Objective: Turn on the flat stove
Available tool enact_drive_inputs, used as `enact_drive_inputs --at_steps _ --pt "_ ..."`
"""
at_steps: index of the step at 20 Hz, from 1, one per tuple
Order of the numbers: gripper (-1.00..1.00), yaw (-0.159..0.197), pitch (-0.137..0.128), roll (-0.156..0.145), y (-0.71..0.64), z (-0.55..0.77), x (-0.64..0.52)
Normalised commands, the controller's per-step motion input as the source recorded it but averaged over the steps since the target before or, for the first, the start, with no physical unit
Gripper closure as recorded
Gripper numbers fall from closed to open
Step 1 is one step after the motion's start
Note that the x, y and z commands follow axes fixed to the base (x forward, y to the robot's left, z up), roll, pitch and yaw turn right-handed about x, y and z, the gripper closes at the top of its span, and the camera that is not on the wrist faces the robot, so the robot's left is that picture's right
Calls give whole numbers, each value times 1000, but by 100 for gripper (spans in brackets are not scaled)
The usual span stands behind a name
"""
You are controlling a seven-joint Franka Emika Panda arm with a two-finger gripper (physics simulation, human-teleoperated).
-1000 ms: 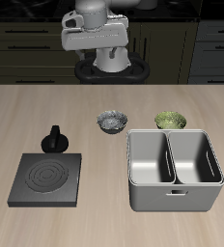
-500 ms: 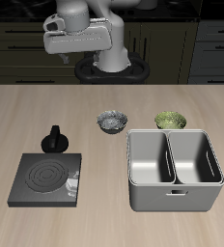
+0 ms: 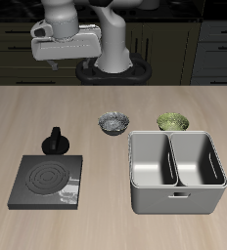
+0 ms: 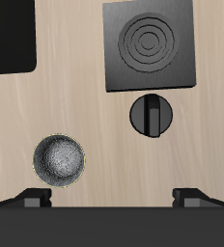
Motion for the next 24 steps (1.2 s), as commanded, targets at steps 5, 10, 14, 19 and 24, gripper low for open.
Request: enact_drive_inputs --at_steps 5,10,14,19,24 --pt "-100 14 9 -27 -217 2 158" --pt "-100 19 20 -9 -254 -39 163" --pt "-100 12 -5 -11 -182 -11 90" --pt "-100 6 -17 -21 -235 -6 120" --pt "-100 -9 11 -21 -124 -58 66"
